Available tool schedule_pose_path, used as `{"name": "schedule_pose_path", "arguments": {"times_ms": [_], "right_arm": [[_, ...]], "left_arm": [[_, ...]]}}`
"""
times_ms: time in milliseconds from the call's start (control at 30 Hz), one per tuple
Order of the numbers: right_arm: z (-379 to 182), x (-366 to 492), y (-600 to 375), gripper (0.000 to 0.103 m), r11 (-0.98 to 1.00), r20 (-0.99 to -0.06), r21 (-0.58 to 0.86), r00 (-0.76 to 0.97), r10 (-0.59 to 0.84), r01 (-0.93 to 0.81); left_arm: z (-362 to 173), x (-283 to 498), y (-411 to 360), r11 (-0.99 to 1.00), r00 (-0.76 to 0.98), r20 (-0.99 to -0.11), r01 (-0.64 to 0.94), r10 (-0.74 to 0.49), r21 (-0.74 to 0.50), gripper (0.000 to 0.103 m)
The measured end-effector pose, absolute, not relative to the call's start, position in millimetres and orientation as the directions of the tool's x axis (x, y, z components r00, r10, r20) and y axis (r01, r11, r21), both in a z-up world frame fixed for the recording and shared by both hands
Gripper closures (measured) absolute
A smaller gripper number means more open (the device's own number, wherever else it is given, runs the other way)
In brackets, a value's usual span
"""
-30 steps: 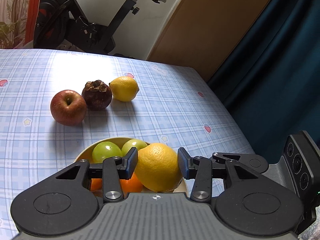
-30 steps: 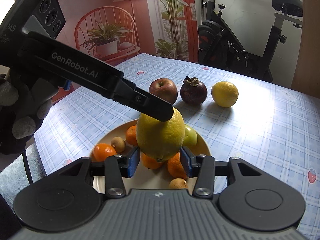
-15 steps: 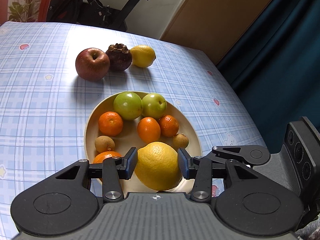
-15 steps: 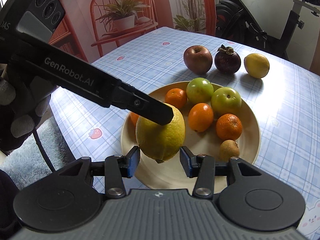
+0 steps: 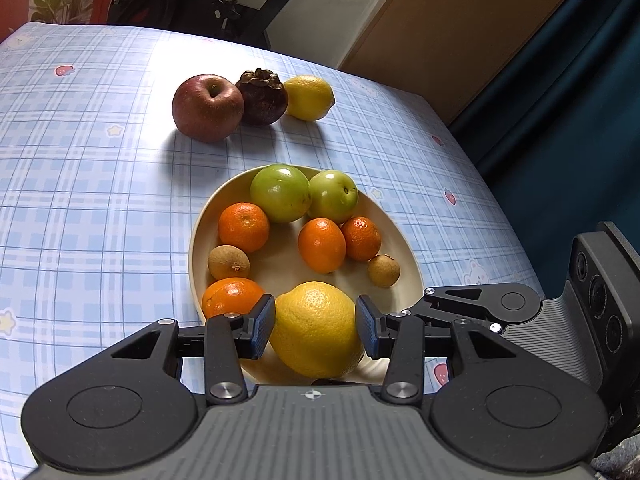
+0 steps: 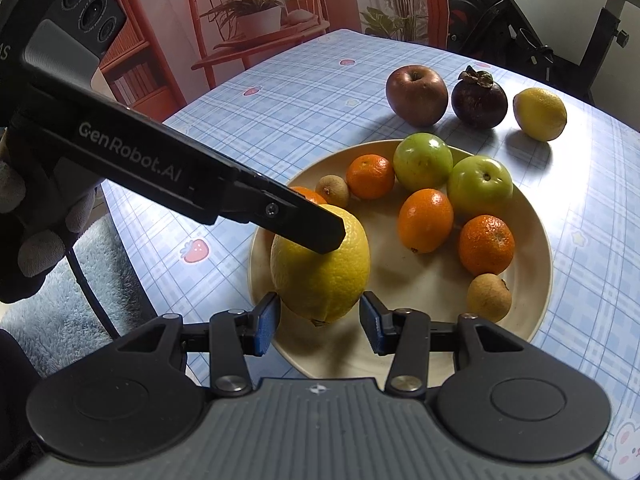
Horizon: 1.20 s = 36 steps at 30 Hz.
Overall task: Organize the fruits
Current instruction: 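Carry both held lemons over the cream plate and lower them in, then open both tools to release the lemons into the plate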
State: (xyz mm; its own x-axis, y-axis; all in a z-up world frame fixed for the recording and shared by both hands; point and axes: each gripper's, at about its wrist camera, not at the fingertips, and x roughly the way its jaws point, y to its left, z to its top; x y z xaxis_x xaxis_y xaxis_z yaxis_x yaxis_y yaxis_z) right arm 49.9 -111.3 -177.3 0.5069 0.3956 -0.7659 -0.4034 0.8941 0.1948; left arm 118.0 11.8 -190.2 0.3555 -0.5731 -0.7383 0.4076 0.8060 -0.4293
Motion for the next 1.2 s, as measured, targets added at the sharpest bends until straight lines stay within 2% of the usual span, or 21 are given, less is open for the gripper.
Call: {"name": "schedule_pose_path", "arguments": {"times_ms": [367,533,1200], "right_arm": [[-176.8,49.0,-112.8,0.055,0.896,-0.761,0.195,0.514,0.395,-0.400],[-171.9,48.0,-117.8,0.052,0.904,-0.750,0.185,0.539,0.383,-0.386],[-134.7,51.8,-148.1,0.051,0.922,-0.675,0.186,0.638,0.371,-0.339]], "left_arm": [[-188.8,117.6,10.0,0.813,0.363,-0.744,0.407,-0.561,-0.415,0.057],[-182.4,117.1,12.9,0.815,0.383,-0.733,0.411,-0.561,-0.409,0.052],[-131.7,129.9,1.7,0.858,0.573,-0.657,0.449,-0.489,-0.247,0.051]]}}
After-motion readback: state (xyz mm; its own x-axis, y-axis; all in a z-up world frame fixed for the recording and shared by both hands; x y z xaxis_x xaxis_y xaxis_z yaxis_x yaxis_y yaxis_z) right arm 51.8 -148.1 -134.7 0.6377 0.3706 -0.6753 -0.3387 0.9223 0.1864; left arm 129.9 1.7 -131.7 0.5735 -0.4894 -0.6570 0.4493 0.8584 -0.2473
